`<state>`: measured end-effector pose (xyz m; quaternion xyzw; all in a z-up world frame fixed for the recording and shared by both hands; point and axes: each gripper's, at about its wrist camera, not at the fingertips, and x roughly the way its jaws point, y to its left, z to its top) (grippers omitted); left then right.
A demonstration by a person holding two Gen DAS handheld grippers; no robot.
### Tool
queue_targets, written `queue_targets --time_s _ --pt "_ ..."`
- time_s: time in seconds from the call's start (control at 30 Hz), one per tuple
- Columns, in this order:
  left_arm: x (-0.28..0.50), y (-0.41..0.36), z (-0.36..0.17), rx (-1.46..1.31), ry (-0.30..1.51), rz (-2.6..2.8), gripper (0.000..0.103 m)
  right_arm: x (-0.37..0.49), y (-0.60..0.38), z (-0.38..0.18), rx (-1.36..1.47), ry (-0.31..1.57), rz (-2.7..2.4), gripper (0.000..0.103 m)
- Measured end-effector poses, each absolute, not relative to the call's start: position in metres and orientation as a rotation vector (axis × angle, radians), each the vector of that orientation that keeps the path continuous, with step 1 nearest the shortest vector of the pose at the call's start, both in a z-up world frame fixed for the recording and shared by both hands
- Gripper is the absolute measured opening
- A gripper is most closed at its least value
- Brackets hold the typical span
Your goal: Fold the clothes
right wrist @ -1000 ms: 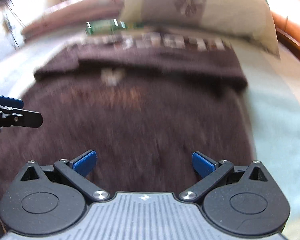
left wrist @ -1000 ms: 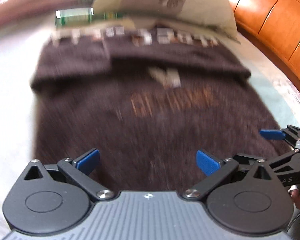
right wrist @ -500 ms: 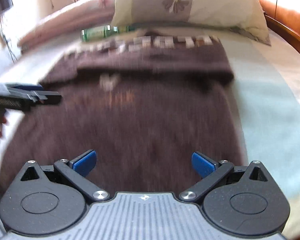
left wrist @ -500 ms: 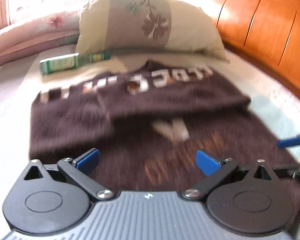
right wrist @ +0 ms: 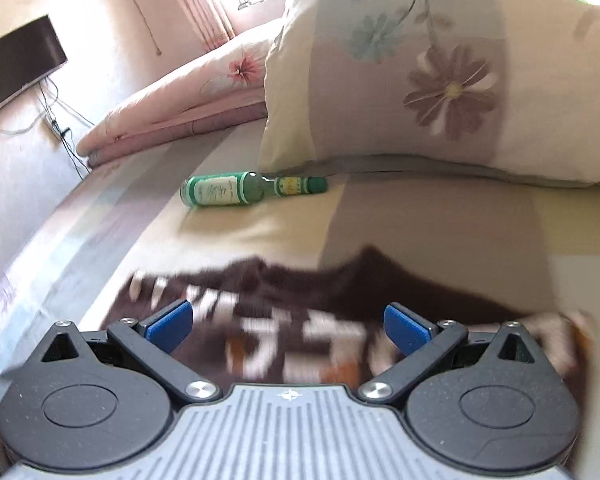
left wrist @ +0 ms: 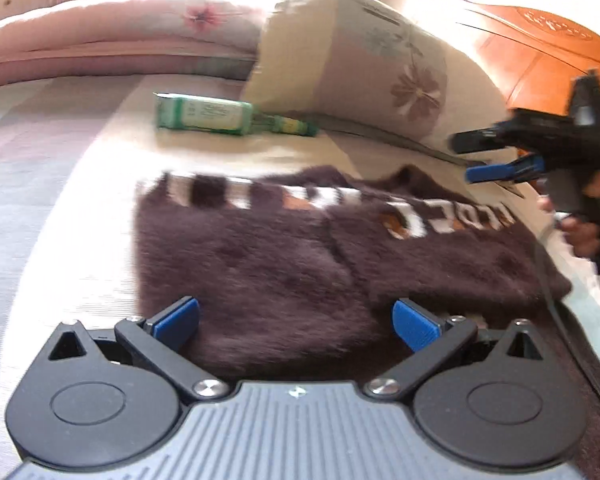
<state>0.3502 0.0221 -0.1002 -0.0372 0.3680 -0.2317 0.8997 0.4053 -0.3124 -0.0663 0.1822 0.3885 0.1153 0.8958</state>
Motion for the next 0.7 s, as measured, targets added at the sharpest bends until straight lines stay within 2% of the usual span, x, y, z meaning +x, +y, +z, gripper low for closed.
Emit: queue_targets --time_s 0.2,0.4,0.53,0.7 --pt "0.352 0.027 -0.100 -0.048 0.769 -0.475 0.102 0.468 -0.316 -0.128 0.470 0.879 0.212 0.103" --pt "0.341 0.017 -0.096 0.101 0.774 -0.454 0.102 0.472 -0.301 -0.108 0.386 0.865 0.146 0.103" --pt "0.342 0.018 -0.097 0.103 0.783 -0.447 0.102 0.483 -0.259 -0.108 0.042 0.953 0.009 0.103" --pt "0.343 0.018 -0.100 0.116 0.791 -0.434 0.102 0.509 -0.239 -0.125 -0.050 1.043 -0.018 0.103"
